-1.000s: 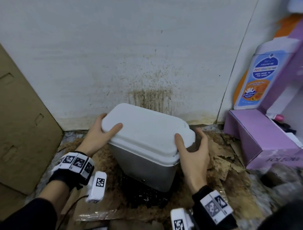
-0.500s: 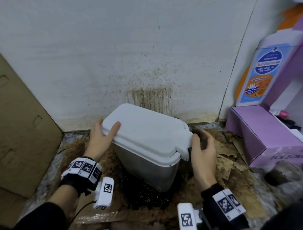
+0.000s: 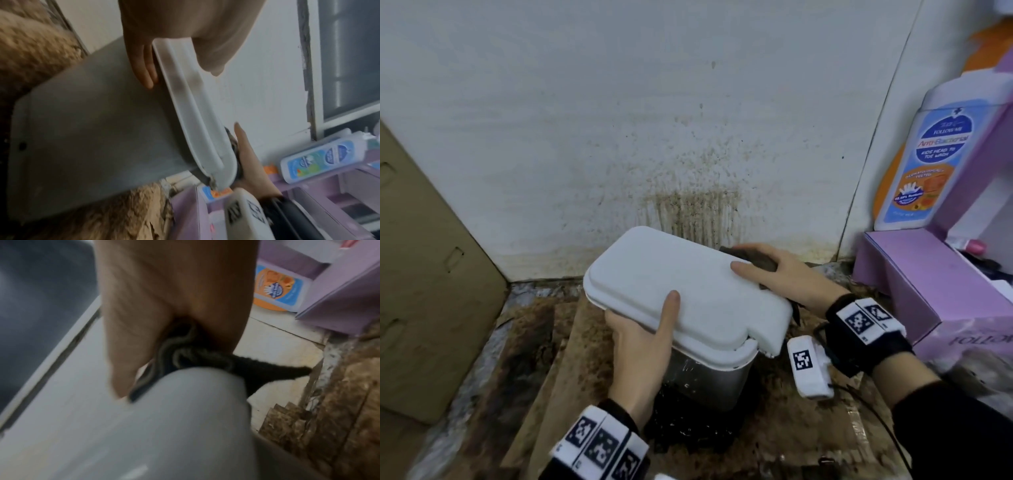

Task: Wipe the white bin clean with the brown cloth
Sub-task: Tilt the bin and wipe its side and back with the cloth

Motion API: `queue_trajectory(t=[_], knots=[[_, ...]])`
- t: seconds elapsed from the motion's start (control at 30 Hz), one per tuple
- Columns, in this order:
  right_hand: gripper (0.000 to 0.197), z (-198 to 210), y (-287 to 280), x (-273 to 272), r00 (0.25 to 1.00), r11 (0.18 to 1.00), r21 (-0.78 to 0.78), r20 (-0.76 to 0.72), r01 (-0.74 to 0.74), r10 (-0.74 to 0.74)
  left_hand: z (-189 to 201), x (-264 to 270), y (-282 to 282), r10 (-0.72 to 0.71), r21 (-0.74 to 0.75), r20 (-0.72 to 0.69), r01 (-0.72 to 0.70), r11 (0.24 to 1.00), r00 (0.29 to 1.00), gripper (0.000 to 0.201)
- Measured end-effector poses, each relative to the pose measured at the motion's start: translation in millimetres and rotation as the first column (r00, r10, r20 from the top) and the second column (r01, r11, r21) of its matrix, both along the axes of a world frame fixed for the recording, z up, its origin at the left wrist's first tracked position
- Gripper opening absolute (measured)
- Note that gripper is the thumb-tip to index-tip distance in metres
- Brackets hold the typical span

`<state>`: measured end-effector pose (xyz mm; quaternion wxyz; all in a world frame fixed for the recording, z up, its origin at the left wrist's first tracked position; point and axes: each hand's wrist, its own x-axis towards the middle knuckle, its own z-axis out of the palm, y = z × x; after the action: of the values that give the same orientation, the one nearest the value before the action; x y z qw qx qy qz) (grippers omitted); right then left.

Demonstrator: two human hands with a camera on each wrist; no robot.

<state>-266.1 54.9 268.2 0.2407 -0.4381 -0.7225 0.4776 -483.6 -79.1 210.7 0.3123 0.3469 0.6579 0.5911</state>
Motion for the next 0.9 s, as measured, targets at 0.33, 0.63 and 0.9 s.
queue_trajectory(t=[0.33, 0.63, 0.9], knots=[[0.059, 3.8, -7.6, 1.7, 1.0, 0.999, -0.043, -0.029, 0.008, -0.009, 6.4, 11.0, -3.1, 0.006, 0.03, 0.046, -0.008, 1.0, 0.999, 0.082], [0.064, -9.9, -61.7, -10.0, 0.937, 0.959, -0.124, -0.216, 0.254, -0.276, 22.6, -22.3, -4.4, -0.174, 0.029, 0.036, 0.173, 0.985, 0.984, 0.075], [0.068, -22.2, -120.7, -37.9, 0.745, 0.819, -0.167, -0.346, 0.549, -0.57, 45.1, -51.1, 16.3, -0.388, -0.097, -0.027, 0.384, 0.918, 0.921, 0.075]])
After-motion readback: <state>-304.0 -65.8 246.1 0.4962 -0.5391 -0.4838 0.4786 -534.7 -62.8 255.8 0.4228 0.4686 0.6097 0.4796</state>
